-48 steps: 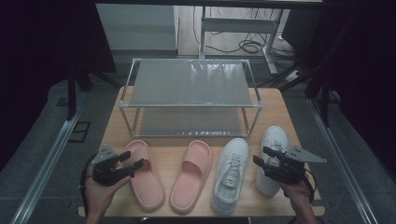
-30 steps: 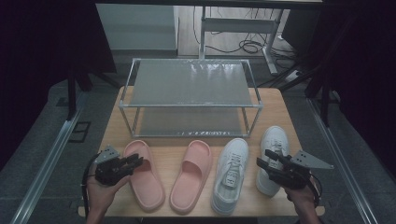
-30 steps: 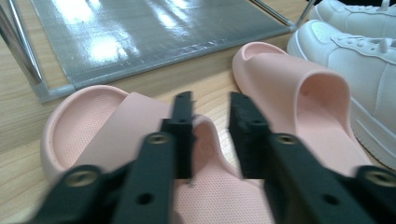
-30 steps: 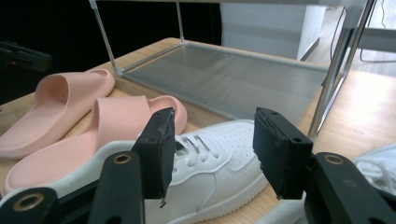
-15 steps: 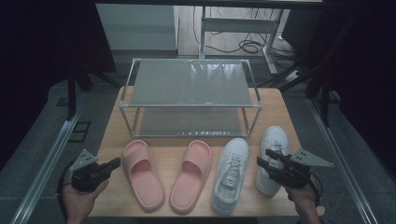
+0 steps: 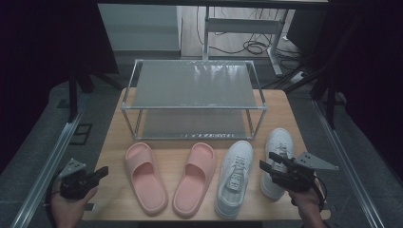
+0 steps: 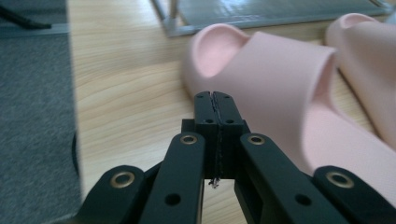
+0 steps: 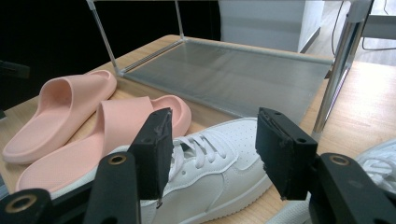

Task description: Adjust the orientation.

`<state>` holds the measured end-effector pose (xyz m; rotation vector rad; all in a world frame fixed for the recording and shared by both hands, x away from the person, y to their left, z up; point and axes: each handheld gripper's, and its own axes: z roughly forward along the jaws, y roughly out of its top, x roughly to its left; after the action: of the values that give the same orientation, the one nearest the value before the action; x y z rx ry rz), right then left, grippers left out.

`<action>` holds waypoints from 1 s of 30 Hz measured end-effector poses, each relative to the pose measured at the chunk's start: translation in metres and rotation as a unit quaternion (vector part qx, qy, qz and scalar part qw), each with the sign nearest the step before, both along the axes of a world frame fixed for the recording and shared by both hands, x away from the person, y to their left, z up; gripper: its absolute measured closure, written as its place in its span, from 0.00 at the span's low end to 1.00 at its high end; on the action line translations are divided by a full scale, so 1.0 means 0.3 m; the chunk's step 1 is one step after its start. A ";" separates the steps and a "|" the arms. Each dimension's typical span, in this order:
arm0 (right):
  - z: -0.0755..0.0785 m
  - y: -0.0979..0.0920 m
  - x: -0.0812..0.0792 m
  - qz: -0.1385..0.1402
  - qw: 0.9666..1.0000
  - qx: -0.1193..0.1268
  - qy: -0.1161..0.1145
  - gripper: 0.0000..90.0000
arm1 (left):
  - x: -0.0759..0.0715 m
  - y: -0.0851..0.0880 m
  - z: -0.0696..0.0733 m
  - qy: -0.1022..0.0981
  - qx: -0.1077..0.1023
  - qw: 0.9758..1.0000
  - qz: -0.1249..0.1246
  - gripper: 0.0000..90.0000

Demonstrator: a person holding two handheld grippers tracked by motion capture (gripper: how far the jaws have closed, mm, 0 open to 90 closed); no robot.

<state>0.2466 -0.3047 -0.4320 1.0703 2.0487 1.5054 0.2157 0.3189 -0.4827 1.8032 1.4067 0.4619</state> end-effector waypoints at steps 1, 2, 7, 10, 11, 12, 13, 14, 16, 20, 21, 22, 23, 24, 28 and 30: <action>-0.003 0.006 0.001 0.001 1.000 -0.002 0.002 0.52 | -0.001 0.012 -0.007 0.005 0.003 1.000 0.005 1.00; -0.003 0.006 0.001 0.001 1.000 -0.002 0.002 0.52 | -0.001 0.012 -0.007 0.005 0.003 1.000 0.005 1.00; 0.000 0.022 0.004 0.011 1.000 0.006 0.007 0.52 | 0.025 0.007 -0.040 0.021 0.009 1.000 0.006 1.00; 0.010 0.030 -0.002 0.012 1.000 0.005 0.004 0.52 | 0.050 -0.013 -0.052 0.028 0.012 1.000 0.001 1.00; 0.012 0.032 -0.003 0.013 1.000 0.005 0.002 0.52 | 0.063 -0.024 -0.055 0.030 0.014 0.999 -0.003 1.00; 0.017 0.035 -0.006 0.014 1.000 0.003 -0.001 0.52 | 0.071 -0.030 -0.056 0.030 0.015 0.999 -0.005 1.00; 0.020 0.037 -0.008 0.015 1.000 0.002 -0.003 0.52 | 0.083 -0.041 -0.058 0.032 0.017 0.999 -0.008 1.00; 0.024 0.039 -0.012 0.016 1.000 0.001 -0.003 0.52 | 0.093 -0.049 -0.061 0.034 0.020 0.999 -0.012 1.00; 0.027 0.041 -0.016 0.018 1.000 -0.002 -0.006 0.52 | 0.116 -0.060 -0.070 0.040 0.024 0.999 -0.014 1.00; 0.027 0.040 -0.016 0.017 1.000 -0.003 -0.004 0.52 | 0.146 -0.064 -0.090 0.049 0.027 0.998 -0.016 1.00; 0.027 0.040 -0.016 0.016 1.000 -0.003 -0.004 0.52 | 0.152 -0.063 -0.096 0.050 0.028 0.998 -0.018 1.00; 0.027 0.039 -0.016 0.016 1.000 -0.003 -0.003 0.52 | 0.156 -0.064 -0.100 0.051 0.029 0.998 -0.018 1.00; 0.027 0.039 -0.015 0.016 1.000 -0.003 -0.003 0.52 | 0.160 -0.065 -0.105 0.052 0.027 0.998 -0.018 1.00; 0.025 0.039 -0.014 0.016 1.000 -0.003 -0.002 0.52 | 0.163 -0.067 -0.108 0.052 0.027 0.998 -0.018 1.00; 0.019 0.045 -0.011 0.016 1.000 -0.005 0.002 0.52 | 0.186 -0.076 -0.121 0.057 0.023 0.998 -0.025 1.00; 0.019 0.047 -0.011 0.018 1.000 -0.006 0.001 0.52 | 0.198 -0.082 -0.126 0.059 0.023 0.998 -0.028 1.00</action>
<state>0.2433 -0.2905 -0.4263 1.0369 2.0866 1.5072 0.2750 0.2944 -0.5203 1.9298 1.4320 0.3660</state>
